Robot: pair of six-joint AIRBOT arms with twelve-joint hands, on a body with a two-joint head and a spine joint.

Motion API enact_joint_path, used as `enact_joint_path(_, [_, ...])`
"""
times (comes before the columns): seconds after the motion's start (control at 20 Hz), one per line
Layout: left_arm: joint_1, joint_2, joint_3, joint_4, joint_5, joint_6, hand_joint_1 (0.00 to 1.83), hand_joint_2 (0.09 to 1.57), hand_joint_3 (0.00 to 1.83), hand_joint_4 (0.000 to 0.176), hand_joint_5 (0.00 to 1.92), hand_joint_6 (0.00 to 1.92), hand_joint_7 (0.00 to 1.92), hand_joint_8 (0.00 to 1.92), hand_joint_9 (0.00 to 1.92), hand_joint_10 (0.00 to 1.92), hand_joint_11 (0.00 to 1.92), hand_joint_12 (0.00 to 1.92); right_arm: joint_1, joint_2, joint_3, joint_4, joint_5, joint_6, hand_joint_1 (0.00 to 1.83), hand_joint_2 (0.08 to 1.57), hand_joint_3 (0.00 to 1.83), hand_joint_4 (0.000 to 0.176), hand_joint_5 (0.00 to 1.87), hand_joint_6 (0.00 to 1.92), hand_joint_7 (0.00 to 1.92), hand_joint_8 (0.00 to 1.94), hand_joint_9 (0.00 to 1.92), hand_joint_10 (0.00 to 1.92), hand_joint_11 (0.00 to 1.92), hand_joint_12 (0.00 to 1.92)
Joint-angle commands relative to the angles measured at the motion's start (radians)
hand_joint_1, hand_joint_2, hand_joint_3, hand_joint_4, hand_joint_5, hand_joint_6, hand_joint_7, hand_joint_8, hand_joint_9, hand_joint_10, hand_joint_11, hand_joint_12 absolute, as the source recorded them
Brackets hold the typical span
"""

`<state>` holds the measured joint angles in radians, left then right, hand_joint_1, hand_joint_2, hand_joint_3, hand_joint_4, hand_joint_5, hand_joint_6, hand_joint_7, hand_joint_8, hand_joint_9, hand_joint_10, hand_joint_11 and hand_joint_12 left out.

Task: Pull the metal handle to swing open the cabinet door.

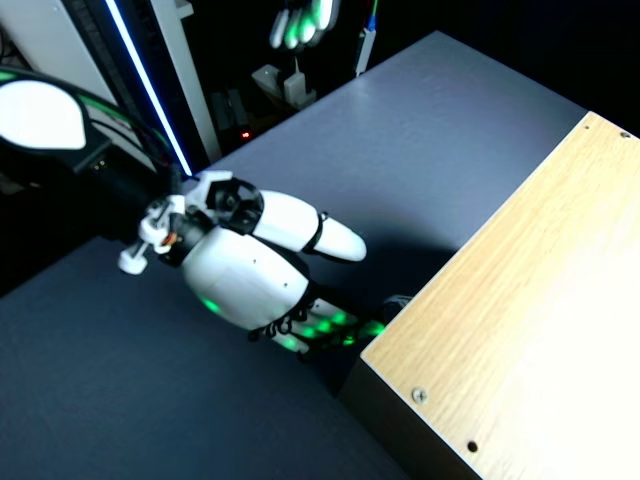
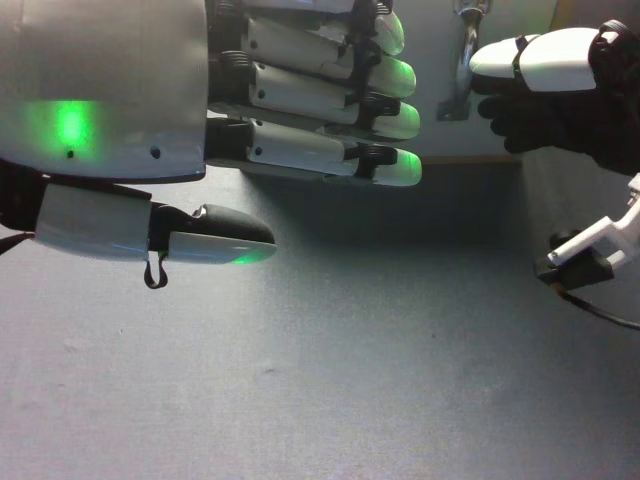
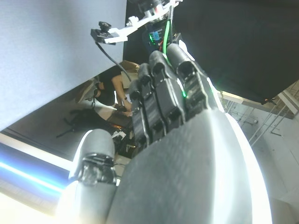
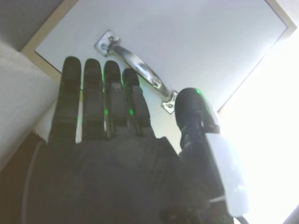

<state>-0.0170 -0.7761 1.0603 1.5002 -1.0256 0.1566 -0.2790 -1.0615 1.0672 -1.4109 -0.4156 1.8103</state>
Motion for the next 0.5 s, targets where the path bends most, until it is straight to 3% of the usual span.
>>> enact_joint_path(0.0, [-0.012, 0.008, 0.001, -0.099, -0.026, 0.008, 0.0, 1.57, 0.05, 0.0, 0.37, 0.0, 0.4, 0.0, 0.38, 0.0, 0.02, 0.81, 0.002, 0.011, -0.004, -0.035, 0.025, 0.012, 0.0, 1.57, 0.03, 0.0, 0.24, 0.0, 0.25, 0.0, 0.24, 0.0, 0.0, 0.66])
enact_joint_path(0.45, [-0.012, 0.008, 0.001, -0.099, -0.026, 0.008, 0.0, 1.57, 0.06, 0.0, 0.38, 0.0, 0.41, 0.0, 0.39, 0.0, 0.03, 0.81, -0.019, 0.061, -0.053, -0.034, 0.102, 0.012, 0.0, 1.57, 0.02, 0.0, 0.24, 0.0, 0.25, 0.0, 0.23, 0.0, 0.0, 0.65])
